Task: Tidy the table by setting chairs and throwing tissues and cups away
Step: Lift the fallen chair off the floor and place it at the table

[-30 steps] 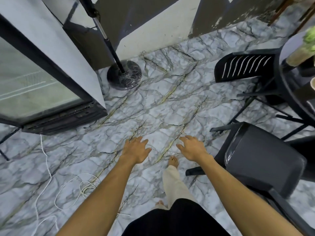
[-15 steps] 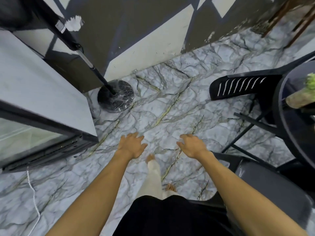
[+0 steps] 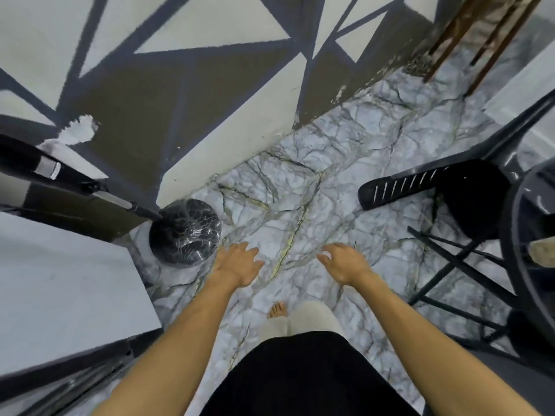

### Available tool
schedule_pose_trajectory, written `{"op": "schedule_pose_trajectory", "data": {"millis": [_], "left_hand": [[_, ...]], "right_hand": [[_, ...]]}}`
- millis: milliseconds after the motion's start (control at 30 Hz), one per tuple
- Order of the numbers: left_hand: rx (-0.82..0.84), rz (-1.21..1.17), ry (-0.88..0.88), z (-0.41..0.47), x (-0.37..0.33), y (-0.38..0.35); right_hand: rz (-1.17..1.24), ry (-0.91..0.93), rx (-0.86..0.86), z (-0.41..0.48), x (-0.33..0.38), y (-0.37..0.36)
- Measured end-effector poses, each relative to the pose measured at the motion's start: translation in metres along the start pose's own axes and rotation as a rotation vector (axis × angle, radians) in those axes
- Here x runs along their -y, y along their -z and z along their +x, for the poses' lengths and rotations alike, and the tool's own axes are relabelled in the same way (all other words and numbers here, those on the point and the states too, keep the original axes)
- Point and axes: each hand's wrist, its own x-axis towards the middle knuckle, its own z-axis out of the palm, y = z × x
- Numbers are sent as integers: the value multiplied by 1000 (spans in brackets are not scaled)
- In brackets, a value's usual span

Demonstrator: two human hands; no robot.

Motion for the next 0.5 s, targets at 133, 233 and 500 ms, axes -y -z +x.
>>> {"op": "schedule_pose_trajectory", "data": {"millis": [133, 233, 500], "left_hand": [[0, 40, -29, 43, 14, 44], [8, 67, -53, 80, 19, 74], [45, 94, -96, 191, 17, 180]], "right_hand": [[38, -32, -23, 41, 11, 33], [56, -61, -25, 74, 14, 59], [88, -86, -45, 172, 6, 152]]}}
